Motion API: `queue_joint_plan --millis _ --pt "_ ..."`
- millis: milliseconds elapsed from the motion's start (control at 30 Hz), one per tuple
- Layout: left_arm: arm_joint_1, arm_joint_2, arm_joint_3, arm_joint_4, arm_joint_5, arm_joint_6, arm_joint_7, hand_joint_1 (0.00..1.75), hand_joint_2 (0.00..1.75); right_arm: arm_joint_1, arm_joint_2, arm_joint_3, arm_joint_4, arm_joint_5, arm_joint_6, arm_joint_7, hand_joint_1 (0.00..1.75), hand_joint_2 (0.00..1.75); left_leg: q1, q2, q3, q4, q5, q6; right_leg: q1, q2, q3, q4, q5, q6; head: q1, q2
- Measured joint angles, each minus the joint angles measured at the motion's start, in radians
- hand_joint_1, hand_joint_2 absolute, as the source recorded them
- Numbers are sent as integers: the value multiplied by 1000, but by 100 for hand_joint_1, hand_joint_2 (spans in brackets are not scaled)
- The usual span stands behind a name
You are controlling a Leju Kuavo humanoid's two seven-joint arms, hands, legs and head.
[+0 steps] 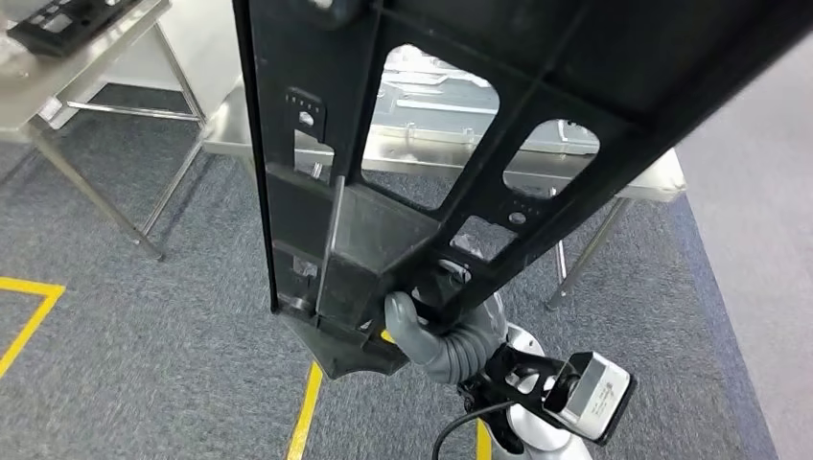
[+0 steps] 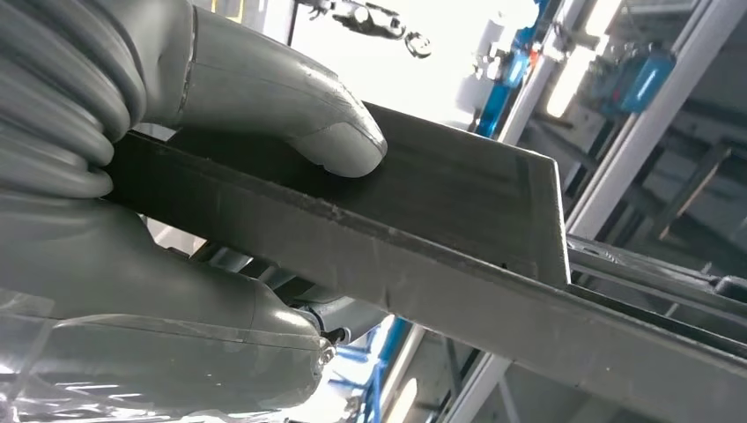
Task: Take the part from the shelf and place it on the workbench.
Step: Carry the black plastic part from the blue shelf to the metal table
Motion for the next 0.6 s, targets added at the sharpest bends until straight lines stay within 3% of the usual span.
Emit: queue_joint_plan --millis 133,200,267,300,333,367,433,467,600 --pt "-4 0 0 0 3 6 0 0 175 -6 0 0 1 -6 2 -1 175 175 1 2 0 16 -19 -21 -1 4 12 -17 -10 -23 -2 0" --pt "-4 0 0 0 3 8 0 0 175 -10 1 0 2 -8 4 -2 175 175 4 1 -47 112 -61 -30 -4 2 24 -24 -15 -34 -4 0" --pt "-2 0 1 0 4 9 0 0 175 -12 1 0 5 -9 6 -2 175 175 6 1 -126 245 -103 -36 -3 2 32 -24 -22 -40 -6 0" --pt "-1 0 1 0 4 9 1 0 175 -12 1 0 7 -9 7 -2 175 175 6 1 -153 280 -102 -38 -2 3 36 -23 -27 -40 -6 0" --pt "0 0 1 0 4 9 1 0 175 -12 1 0 9 -9 7 -2 175 175 6 1 -162 277 -80 -38 -2 5 43 -23 -32 -40 -6 0" --pt "1 1 1 0 4 9 1 0 175 -12 1 0 10 -9 7 -2 175 175 6 1 -152 233 -39 -37 -2 7 51 -22 -38 -38 -6 0" --pt "1 1 1 0 5 9 2 0 175 -13 1 0 10 -9 7 -2 175 175 3 1 -104 100 41 -29 0 9 65 -20 -51 -32 -6 0" --pt "1 1 2 0 6 9 2 0 175 -14 1 0 11 -9 7 -2 175 175 1 0 -84 52 60 -24 1 10 67 -18 -55 -28 -6 0" --pt "1 1 2 0 7 8 3 0 175 -16 1 0 12 -9 9 -2 175 175 -1 -2 -68 13 56 -3 3 10 69 -23 -62 -7 -5 0"
